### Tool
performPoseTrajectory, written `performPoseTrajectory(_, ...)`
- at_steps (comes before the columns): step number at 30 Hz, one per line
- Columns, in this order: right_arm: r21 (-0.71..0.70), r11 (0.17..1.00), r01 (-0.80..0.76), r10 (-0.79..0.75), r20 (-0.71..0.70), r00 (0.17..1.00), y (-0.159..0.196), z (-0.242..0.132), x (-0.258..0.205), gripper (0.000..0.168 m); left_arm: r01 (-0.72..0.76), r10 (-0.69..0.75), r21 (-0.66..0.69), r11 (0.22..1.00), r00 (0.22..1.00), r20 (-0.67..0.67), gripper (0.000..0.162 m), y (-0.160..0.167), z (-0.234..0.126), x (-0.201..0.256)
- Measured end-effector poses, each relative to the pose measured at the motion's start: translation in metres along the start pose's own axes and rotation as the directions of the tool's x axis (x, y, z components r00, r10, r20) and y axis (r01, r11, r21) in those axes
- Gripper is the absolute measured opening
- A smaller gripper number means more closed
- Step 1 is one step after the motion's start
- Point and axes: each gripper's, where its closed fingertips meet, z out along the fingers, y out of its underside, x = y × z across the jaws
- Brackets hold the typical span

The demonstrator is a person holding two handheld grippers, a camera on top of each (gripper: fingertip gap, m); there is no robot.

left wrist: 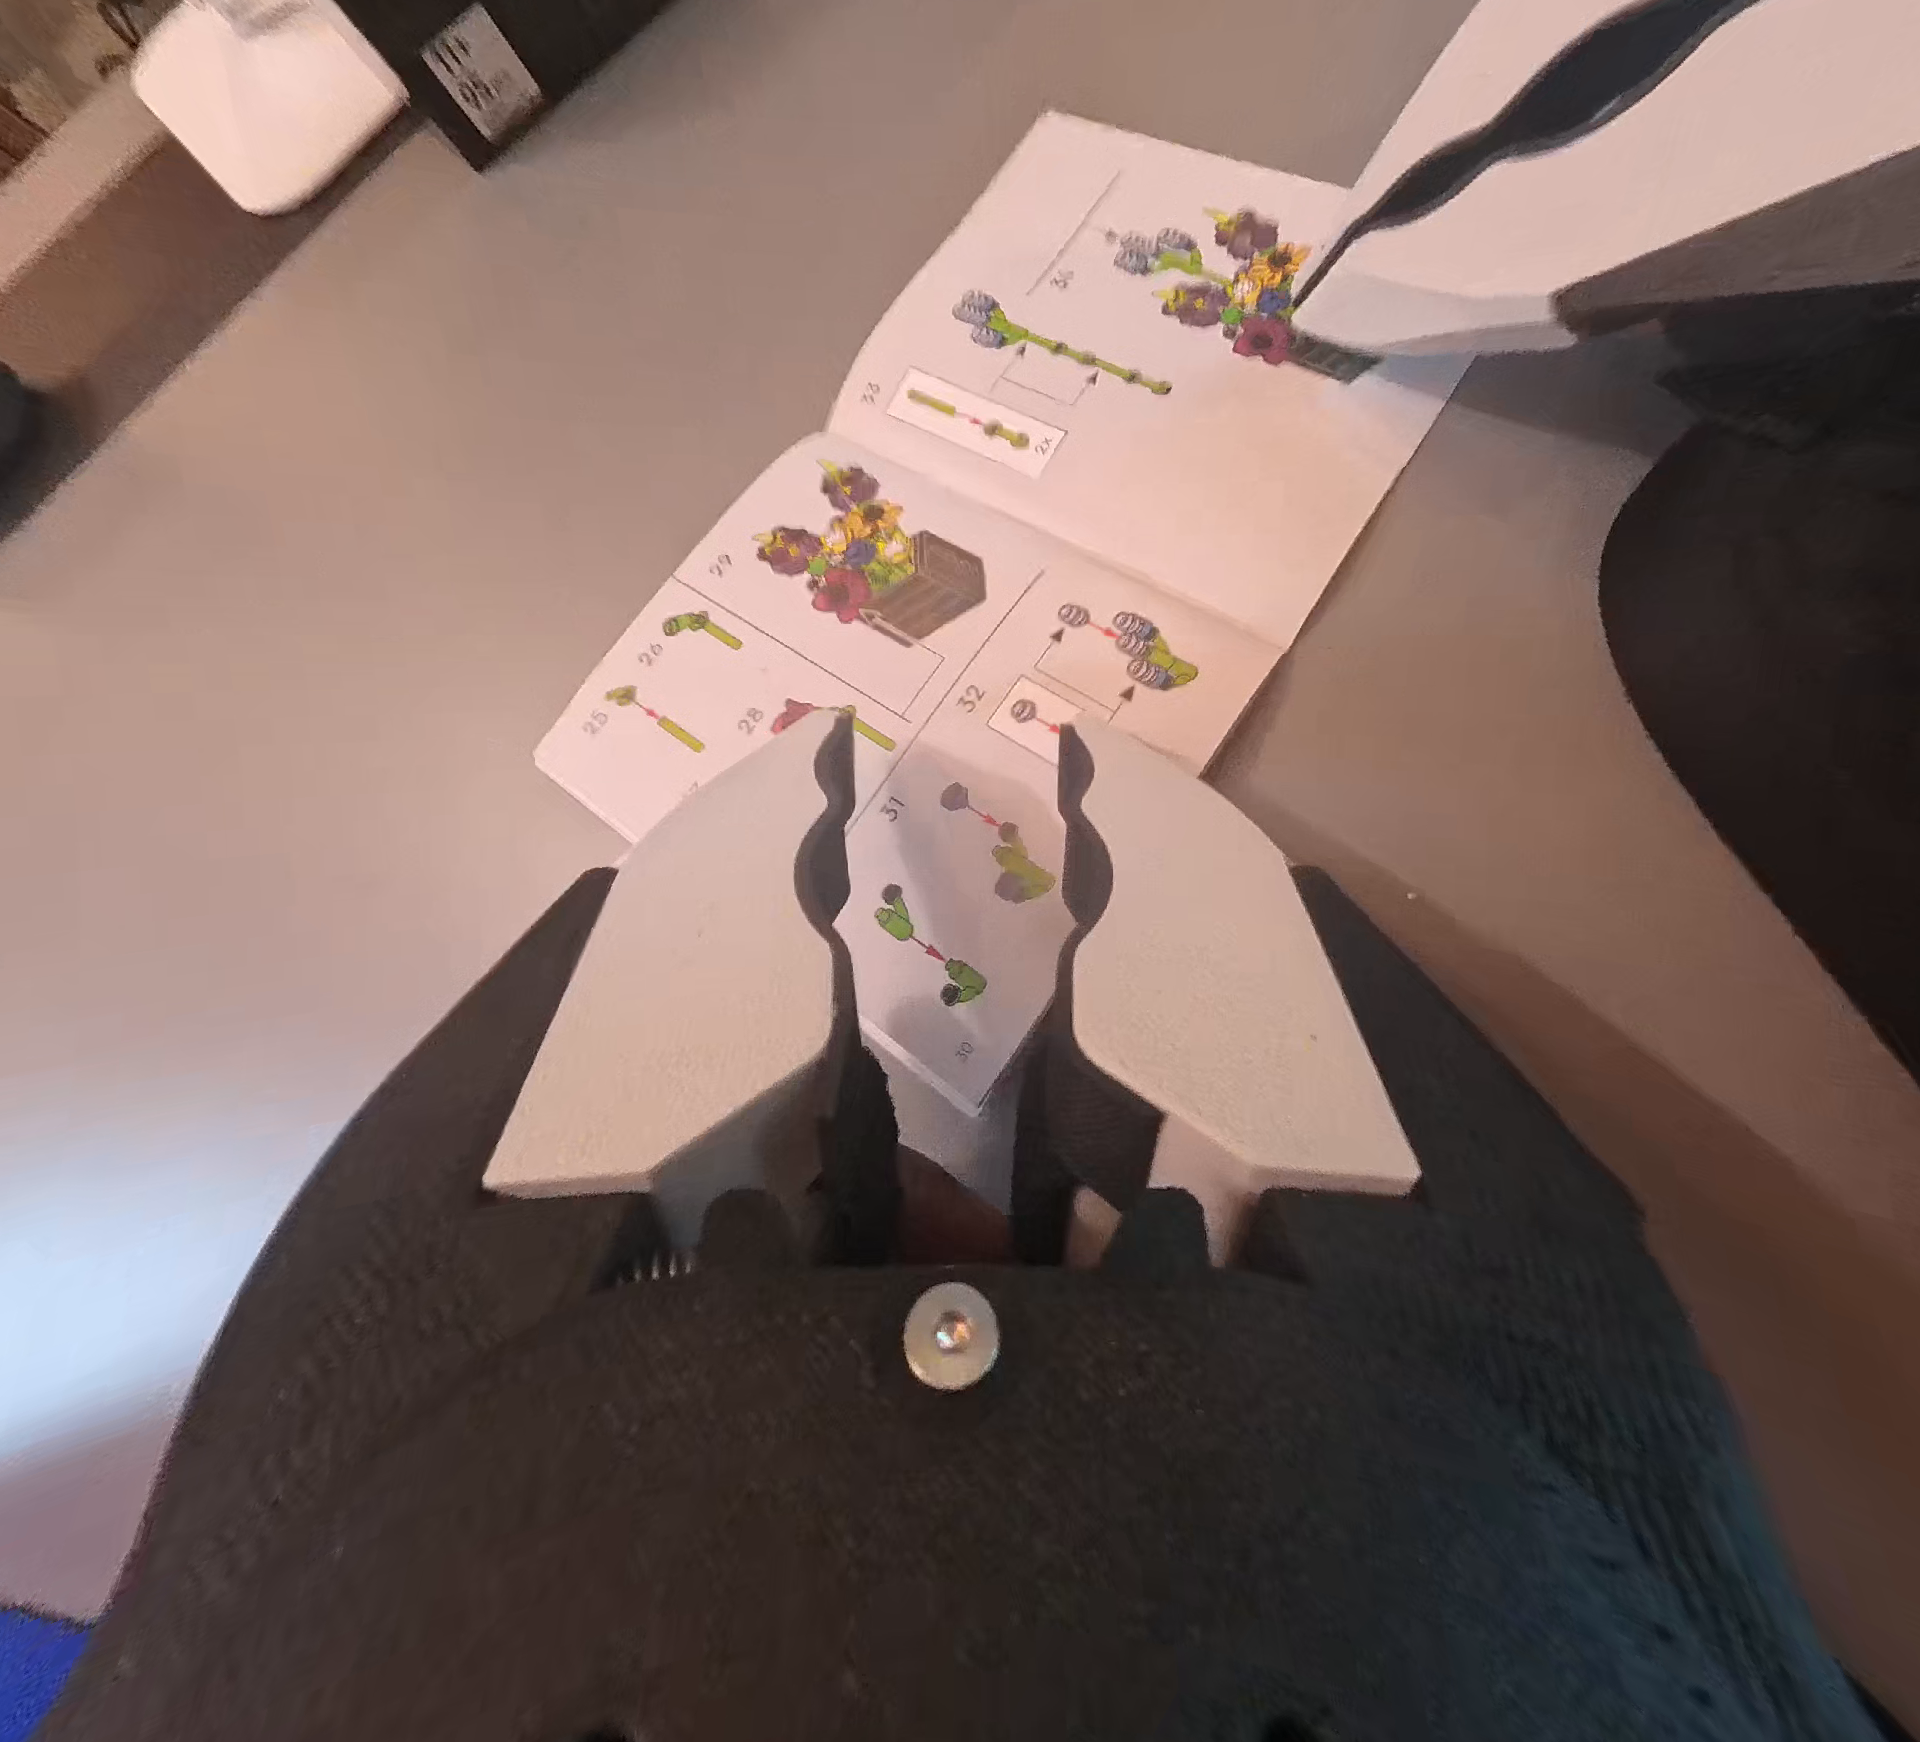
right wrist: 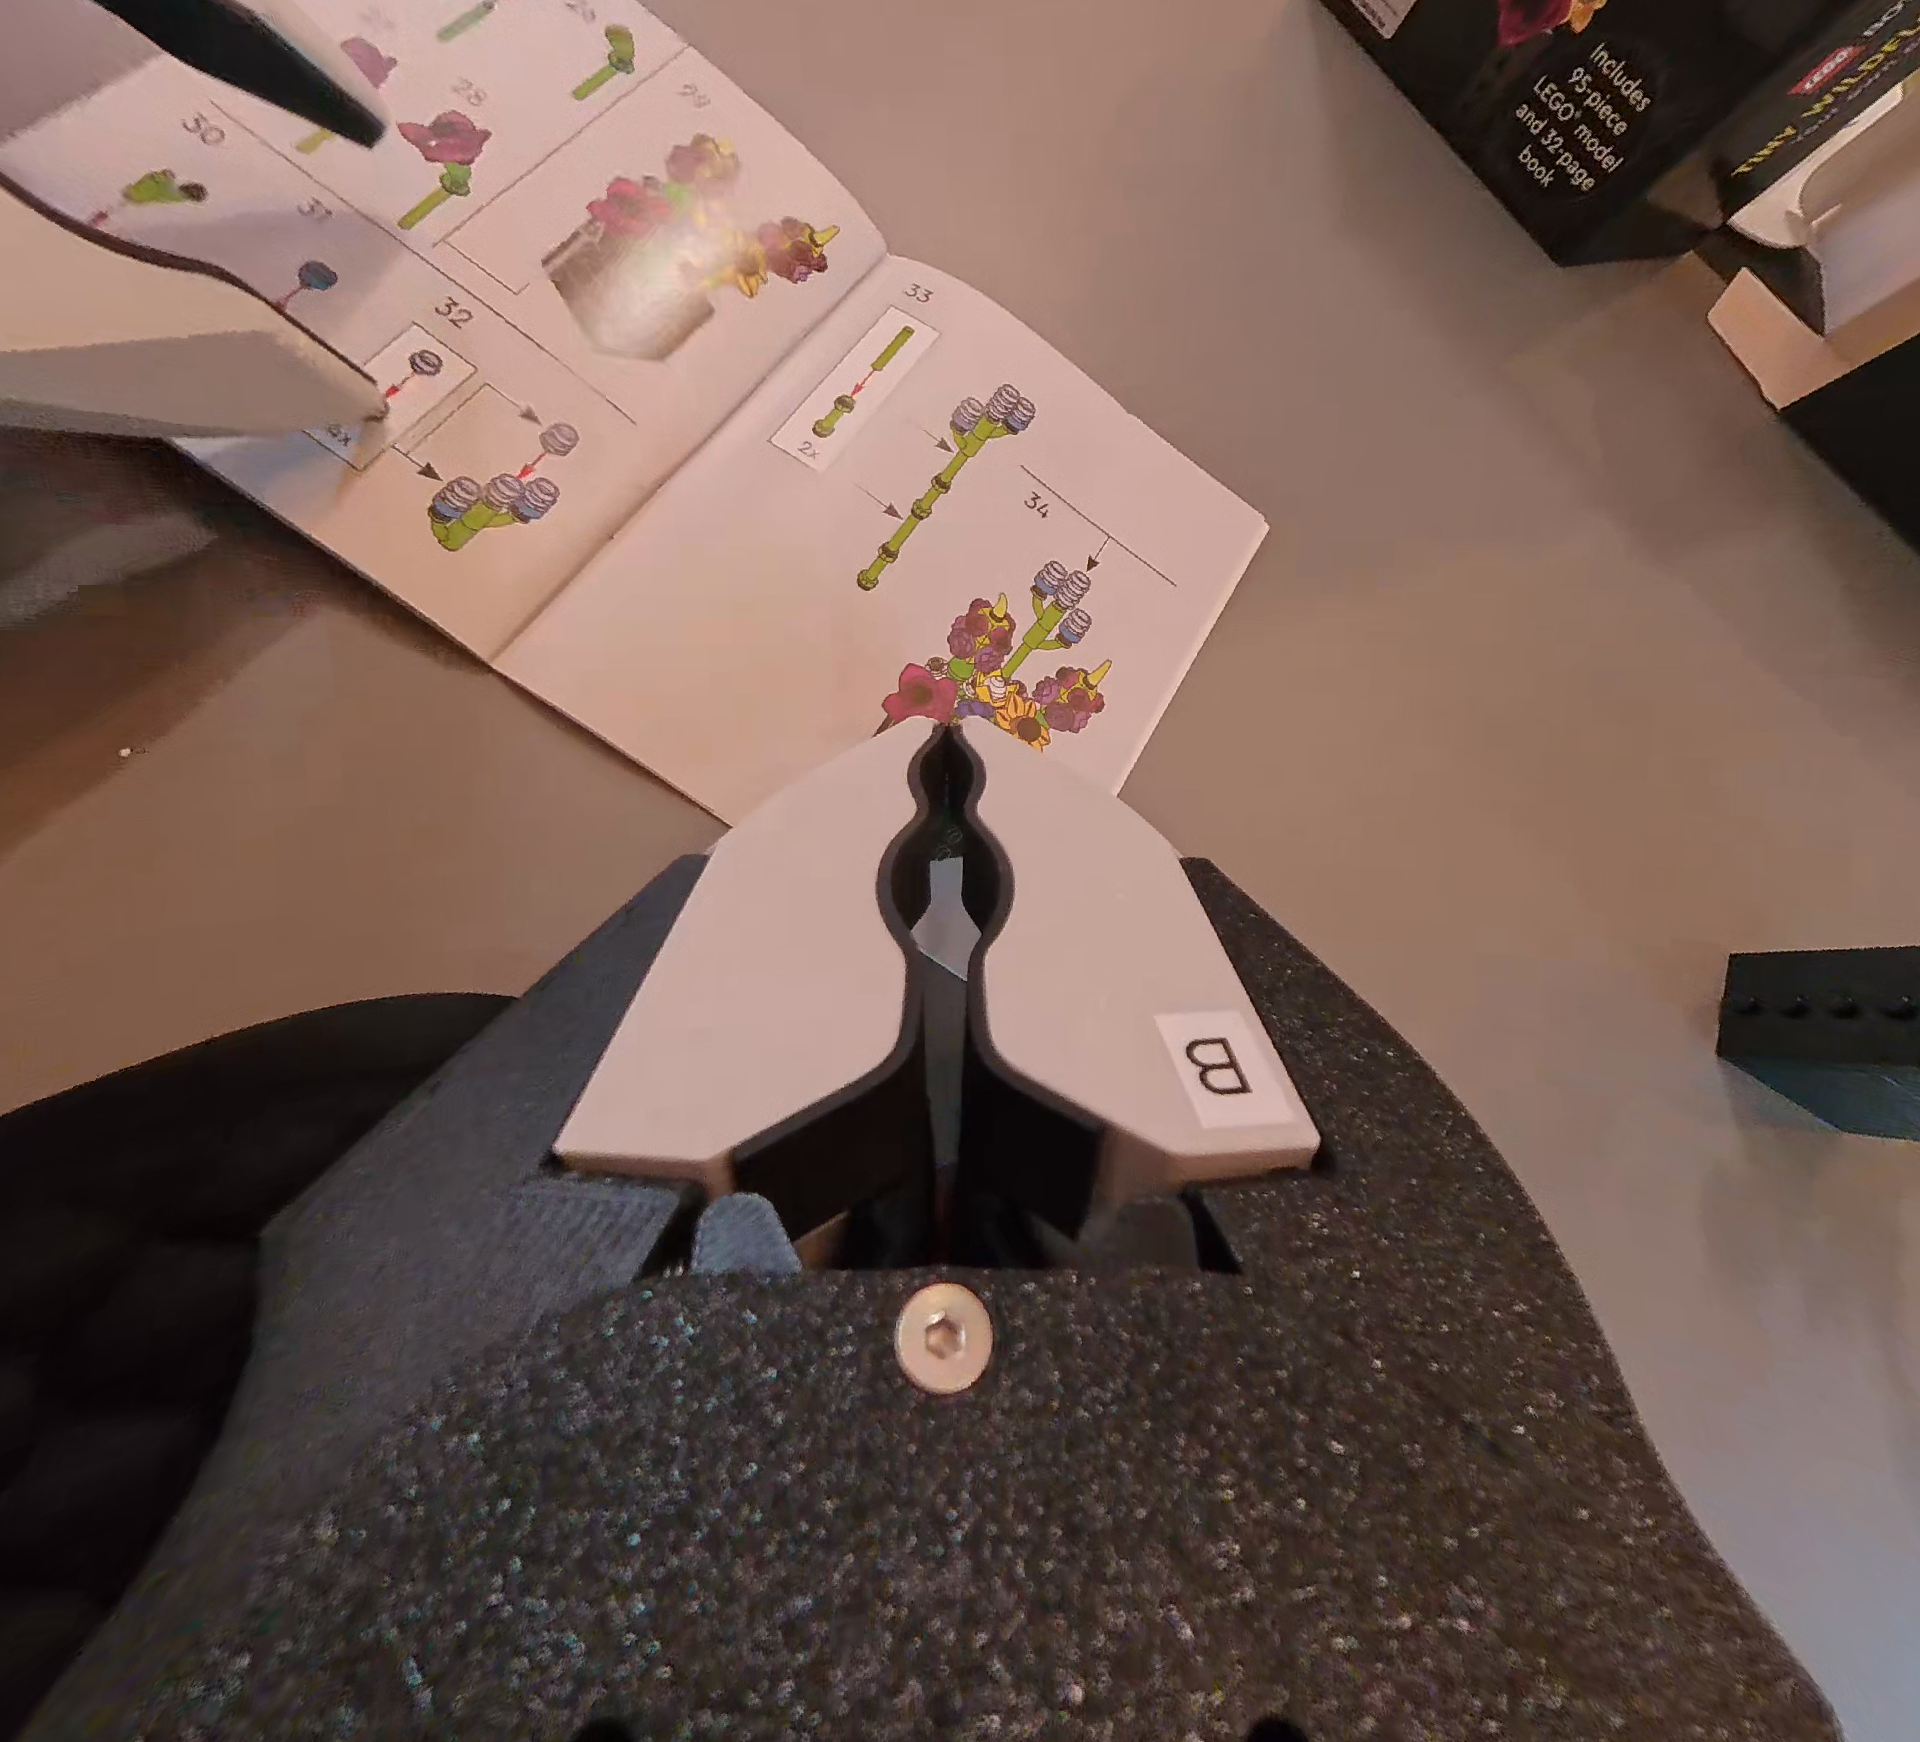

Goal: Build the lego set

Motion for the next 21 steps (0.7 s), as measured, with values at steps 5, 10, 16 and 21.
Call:
performPoseTrajectory(5,0.009,1.000,0.012,-0.011,-0.043,0.999,-0.001,-0.002,0.004,0.000,0.126,-0.094,0.277,0.952,0.988,-0.124,0.040,-0.050,-0.060,0.015)
performPoseTrajectory(10,0.167,0.986,-0.020,0.029,-0.051,0.998,-0.021,-0.018,0.007,0.000,0.095,-0.078,0.270,0.958,0.994,-0.073,0.040,-0.046,-0.146,-0.013)
performPoseTrajectory(16,0.356,0.933,-0.051,0.056,-0.002,0.998,-0.048,-0.041,0.007,0.015,0.033,-0.018,-0.153,0.988,0.995,0.100,0.040,0.050,-0.211,-0.103)
performPoseTrajectory(21,0.420,0.903,-0.087,0.066,0.066,0.996,-0.057,-0.049,0.001,0.014,0.019,-0.024,-0.343,0.939,1.000,-0.011,0.040,0.115,-0.210,-0.136)
